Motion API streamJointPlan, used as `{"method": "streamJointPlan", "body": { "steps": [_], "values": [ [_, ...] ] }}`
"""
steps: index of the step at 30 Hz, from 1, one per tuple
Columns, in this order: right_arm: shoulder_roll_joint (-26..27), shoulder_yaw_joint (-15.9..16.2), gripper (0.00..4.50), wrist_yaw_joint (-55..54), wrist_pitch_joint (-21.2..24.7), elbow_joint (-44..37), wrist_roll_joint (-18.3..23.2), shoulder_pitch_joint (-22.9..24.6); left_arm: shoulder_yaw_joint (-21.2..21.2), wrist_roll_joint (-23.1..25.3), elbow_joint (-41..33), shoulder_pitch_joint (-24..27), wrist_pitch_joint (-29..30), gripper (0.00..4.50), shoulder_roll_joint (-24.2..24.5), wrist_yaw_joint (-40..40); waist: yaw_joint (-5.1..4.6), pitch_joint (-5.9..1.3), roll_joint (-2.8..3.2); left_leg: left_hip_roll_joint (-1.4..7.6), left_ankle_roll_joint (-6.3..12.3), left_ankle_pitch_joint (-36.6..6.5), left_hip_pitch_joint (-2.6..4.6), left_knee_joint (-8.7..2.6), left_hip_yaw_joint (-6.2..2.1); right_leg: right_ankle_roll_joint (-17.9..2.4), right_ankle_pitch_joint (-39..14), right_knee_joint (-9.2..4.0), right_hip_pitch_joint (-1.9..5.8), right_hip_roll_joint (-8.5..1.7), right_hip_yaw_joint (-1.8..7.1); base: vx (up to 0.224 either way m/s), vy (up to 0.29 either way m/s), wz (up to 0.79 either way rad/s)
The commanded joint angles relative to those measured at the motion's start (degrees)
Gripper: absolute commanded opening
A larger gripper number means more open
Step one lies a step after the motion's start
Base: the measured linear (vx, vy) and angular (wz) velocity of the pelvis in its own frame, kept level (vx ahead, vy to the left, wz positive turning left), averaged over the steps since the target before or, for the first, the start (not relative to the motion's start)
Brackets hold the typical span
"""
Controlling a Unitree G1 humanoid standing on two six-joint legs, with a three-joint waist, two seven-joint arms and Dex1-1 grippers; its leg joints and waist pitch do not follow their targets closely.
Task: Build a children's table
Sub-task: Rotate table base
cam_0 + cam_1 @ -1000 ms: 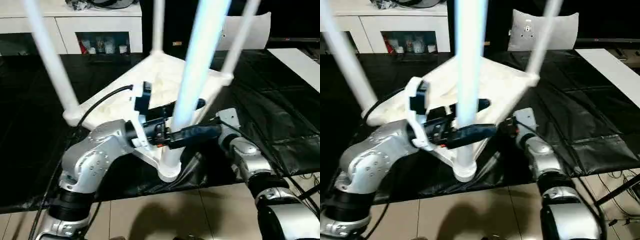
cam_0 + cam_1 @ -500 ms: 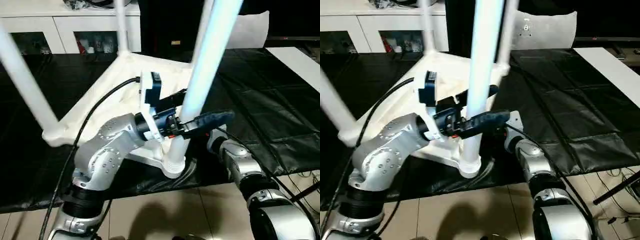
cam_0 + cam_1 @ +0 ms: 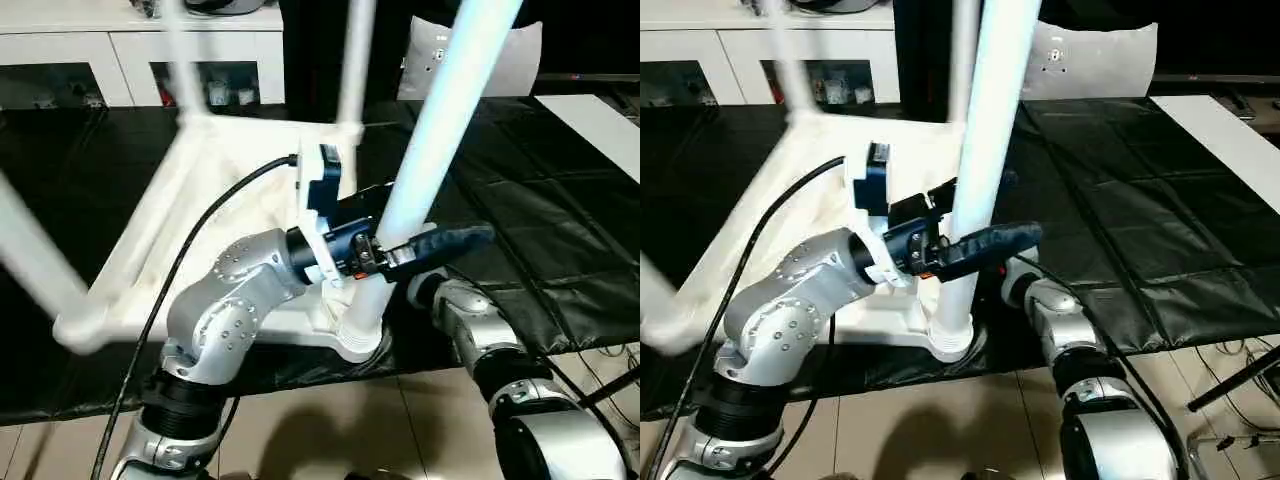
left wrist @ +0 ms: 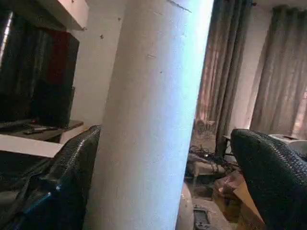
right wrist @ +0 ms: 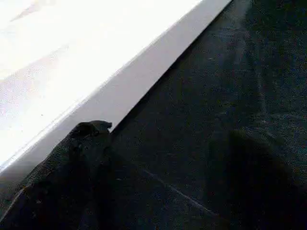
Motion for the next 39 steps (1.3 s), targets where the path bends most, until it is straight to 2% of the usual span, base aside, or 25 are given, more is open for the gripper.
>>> {"method": "streamJointPlan", "body": {
  "steps": [1, 2, 6, 7, 8, 10, 15, 16, 17, 18, 19, 21, 22, 24, 27, 28, 29, 30, 31, 32, 33, 35, 38, 39],
  "values": [
    [2.07, 1.66, 4.5, 2.44, -1.54, -1.67, 0.54, -1.08, -2.49, 2.19, 1.89, -1.6, -0.61, 4.46, -0.57, 0.83, 0.64, -3.94, 0.03, 4.5, 4.42, -3.04, -0.17, -3.94, -2.33, -7.34, -13.99, -4.26, 4.0, -6.92, 5.18, 0.0, 0.0, 0.0],
    [2.04, 1.57, 4.5, 2.27, -1.55, -1.63, 0.46, -1.09, -2.48, 2.71, 2.27, -1.71, -0.89, 4.46, -0.47, 1.0, 0.69, -3.97, 0.0, 4.47, 4.4, -3.08, -0.14, -3.92, -2.31, -7.16, -14.05, -4.28, 4.01, -6.9, 5.19, 0.0, 0.0, 0.0],
    [0.15, -0.18, 4.5, -5.17, -2.46, 0.23, -0.99, -1.86, -1.66, 11.45, 9.35, -3.45, -6.25, 4.46, 1.78, 5.78, 0.81, -3.98, 0.03, 4.33, 4.17, -3.03, -0.1, -3.94, -2.41, -6.01, -15.09, -4.46, 3.97, -6.86, 5.1, 0.0, 0.0, 0.0],
    [-0.07, -0.34, 4.5, -5.63, -2.5, 0.3, -1.04, -1.87, -1.55, 11.94, 9.77, -3.54, -6.53, 4.46, 2.05, 6.05, 0.73, -3.95, 0.12, 4.19, 3.97, -3.13, -0.04, -3.95, -2.4, -5.3, -15.68, -4.53, 3.84, -6.71, 5.02, 0.0, 0.0, 0.0],
    [-0.68, -0.88, 4.5, -6.1, -2.47, 0.33, -0.86, -1.81, -1.04, 12.91, 10.7, -3.72, -7.08, 4.46, 2.7, 6.7, 0.82, -4.08, 0.0, 4.22, 3.86, -3.49, -0.02, -3.9, -2.36, -5.16, -16.2, -4.54, 4.02, -7.01, 5.05, 0.0, 0.0, 0.0],
    [-2.65, -2.06, 4.5, -6.08, -2.45, -0.45, -0.35, -1.11, 0.31, 14.38, 12.25, -3.74, -8.05, 4.46, 5.14, 7.06, 1.14, -4.04, 0.32, 4.32, 3.79, -3.31, 0.12, -3.95, -2.38, -5.23, -15.81, -4.56, 3.82, -6.86, 5.05, 0.0, 0.0, 0.0],
    [-5.76, -3.15, 4.5, -3.76, -2.52, -3.26, 0.56, 0.89, 1.12, 17.72, 15.09, -3.17, -10.84, 4.46, 8.1, 7.86, 1.4, -4.01, 0.16, 4.02, 3.93, -4.07, -0.06, -3.91, -2.31, -4.28, -17.08, -4.74, 3.95, -6.81, 4.96, 0.0, 0.0, 0.0],
    [-5.94, -3.21, 4.5, -3.64, -2.53, -3.46, 0.63, 1.02, 1.16, 17.91, 15.24, -3.11, -11.08, 4.46, 8.23, 7.82, 1.47, -4.0, 0.48, 4.04, 3.98, -4.01, -0.07, -3.93, -2.37, -4.05, -17.12, -4.72, 3.96, -6.79, 4.94, 0.0, 0.0, 0.0],
    [-7.83, -3.66, 4.5, -1.34, -2.34, -5.83, 1.47, 2.58, 0.47, 16.54, 12.86, -0.87, -10.51, 4.46, 9.83, 3.86, 1.65, -4.14, 0.29, 4.18, 4.02, -3.72, -0.04, -3.9, -2.41, -4.18, -16.6, -4.6, 3.95, -6.89, 4.93, 0.0, 0.0, 0.0],
    [-8.12, -3.7, 4.5, -0.87, -2.3, -6.2, 1.6, 2.82, 0.3, 16.23, 12.4, -0.51, -10.15, 4.46, 10.15, 3.19, 1.77, -4.17, 0.63, 4.22, 4.16, -3.52, -0.09, -3.89, -2.44, -4.38, -16.0, -4.5, 4.01, -7.03, 5.02, 0.0, 0.0, 0.0],
    [-8.68, -3.74, 4.5, 0.19, -2.25, -6.96, 1.87, 3.32, -0.08, 15.74, 11.6, 0.19, -9.44, 4.46, 10.82, 1.95, 1.75, -4.22, 0.44, 4.4, 4.46, -3.1, -0.03, -3.92, -2.41, -5.01, -14.81, -4.3, 3.8, -6.88, 5.05, 0.0, 0.0, 0.0],
    [-9.87, -3.28, 4.5, 3.13, -2.08, -9.16, 2.53, 4.62, -0.64, 15.64, 11.68, 1.31, -10.08, 4.46, 11.93, 0.28, 2.07, -4.39, 0.53, 4.28, 4.92, -2.11, -0.03, -3.75, -2.3, -6.04, -12.59, -3.92, 3.77, -6.79, 5.12, 0.0, 0.0, 0.0],
    [-10.7, -2.77, 4.5, 6.36, -1.04, -11.13, 3.29, 5.67, -1.11, 15.85, 12.33, 1.75, -10.45, 4.46, 12.93, -1.0, 2.33, -4.34, 0.52, 4.23, 5.72, -2.08, -0.02, -3.75, -2.24, -6.33, -11.69, -3.96, 3.77, -6.65, 5.11, 0.0, 0.0, 0.0],
    [-12.38, -1.44, 4.5, 13.1, 0.84, -15.46, 4.73, 8.01, -2.28, 16.58, 13.93, 2.26, -11.06, 4.46, 15.29, -4.03, 2.51, -4.15, 0.52, 4.36, 6.26, -3.18, -0.1, -3.88, -2.32, -5.99, -13.4, -4.14, 3.8, -6.71, 4.98, 0.0, 0.0, 0.0],
    [-15.48, 0.59, 4.5, 19.68, 3.17, -21.82, 5.93, 11.27, -3.8, 19.23, 18.96, 1.66, -13.81, 4.46, 18.91, -9.18, 3.01, -3.96, 0.58, 4.29, 6.14, -3.84, 0.07, -3.95, -2.25, -3.96, -16.52, -4.71, 3.63, -6.43, 4.9, 0.0, 0.0, 0.0],
    [-16.32, 1.04, 4.5, 21.07, 3.88, -23.48, 6.34, 12.07, -4.08, 19.92, 20.43, 1.39, -14.38, 4.19, 19.83, -10.61, 3.17, -3.95, 0.58, 4.23, 5.85, -4.38, 0.18, -3.96, -2.2, -2.68, -18.18, -4.94, 3.55, -6.44, 4.9, 0.0, 0.0, 0.0],
    [-17.01, 1.37, 4.5, 22.17, 4.28, -24.67, 6.64, 12.66, -4.38, 20.92, 22.13, 0.95, -15.3, 4.19, 20.52, -11.37, 3.43, -3.92, 0.51, 4.04, 5.7, -4.36, 0.2, -4.03, -2.26, -1.68, -19.21, -5.21, 3.59, -6.33, 4.82, 0.0, 0.0, 0.0],
    [-17.5, 1.54, 4.5, 22.95, 4.73, -25.51, 6.86, 13.07, -4.81, 21.88, 23.54, 0.54, -16.19, 4.11, 21.09, -12.04, 3.47, -4.0, 0.51, 4.11, 5.4, -4.43, 0.18, -4.05, -2.3, -1.56, -19.31, -5.07, 3.6, -6.41, 4.81, 0.0, 0.0, 0.0],
    [-18.13, 1.78, 4.5, 23.96, 5.17, -26.39, 7.06, 13.53, -5.5, 23.16, 25.43, -0.06, -17.49, 4.11, 21.8, -12.89, 3.55, -3.93, 0.5, 3.93, 5.19, -4.79, 0.27, -4.07, -2.24, -1.01, -20.43, -5.51, 3.52, -6.38, 4.77, 0.0, 0.0, 0.0],
    [-19.42, 2.28, 4.5, 26.12, 5.97, -28.12, 7.45, 14.45, -7.2, 25.93, 29.52, -1.42, -20.76, 3.93, 23.31, -14.98, 3.7, -3.83, 0.51, 3.84, 5.27, -5.2, 0.39, -4.11, -2.27, -0.53, -21.41, -5.79, 3.39, -6.32, 4.73, 0.0, 0.0, 0.0],
    [-19.42, 2.28, 4.5, 26.12, 5.97, -28.12, 7.45, 14.45, -7.2, 25.93, 29.52, -1.42, -20.76, 3.93, 23.31, -14.98, 3.74, -3.99, 0.49, 3.87, 5.08, -5.34, 0.34, -4.12, -2.37, 0.45, -21.71, -5.56, 3.53, -6.29, 4.75, 0.0, 0.0, 0.0],
    [-20.97, 2.58, 4.5, 29.28, 8.06, -31.82, 8.43, 16.2, -8.87, 27.43, 33.83, -2.94, -24.0, 3.72, 24.68, -18.24, 3.88, -4.01, 0.48, 3.96, 4.74, -5.18, 0.31, -4.18, -2.41, 0.3, -21.39, -5.7, 3.52, -6.51, 4.69, 0.0, 0.0, 0.0],
    [-22.89, 3.18, 4.5, 32.45, 10.93, -36.77, 10.04, 18.55, -10.25, 28.82, 38.22, -4.8, -26.29, 3.46, 25.18, -20.35, 4.28, -4.24, 0.55, 4.37, 5.36, -4.18, 0.19, -4.11, -2.49, -0.53, -18.14, -5.15, 3.51, -6.59, 4.7, 0.0, 0.0, 0.0],
    [-23.05, 3.22, 4.5, 32.66, 11.26, -37.24, 10.2, 18.76, -10.35, 29.01, 38.65, -4.98, -26.54, 3.46, 25.18, -20.47, 4.41, -4.23, 0.5, 4.23, 5.52, -4.09, 0.19, -4.06, -2.42, -0.43, -17.92, -5.22, 3.53, -6.52, 4.69, 0.0, 0.0, 0.0]
  ]
}}
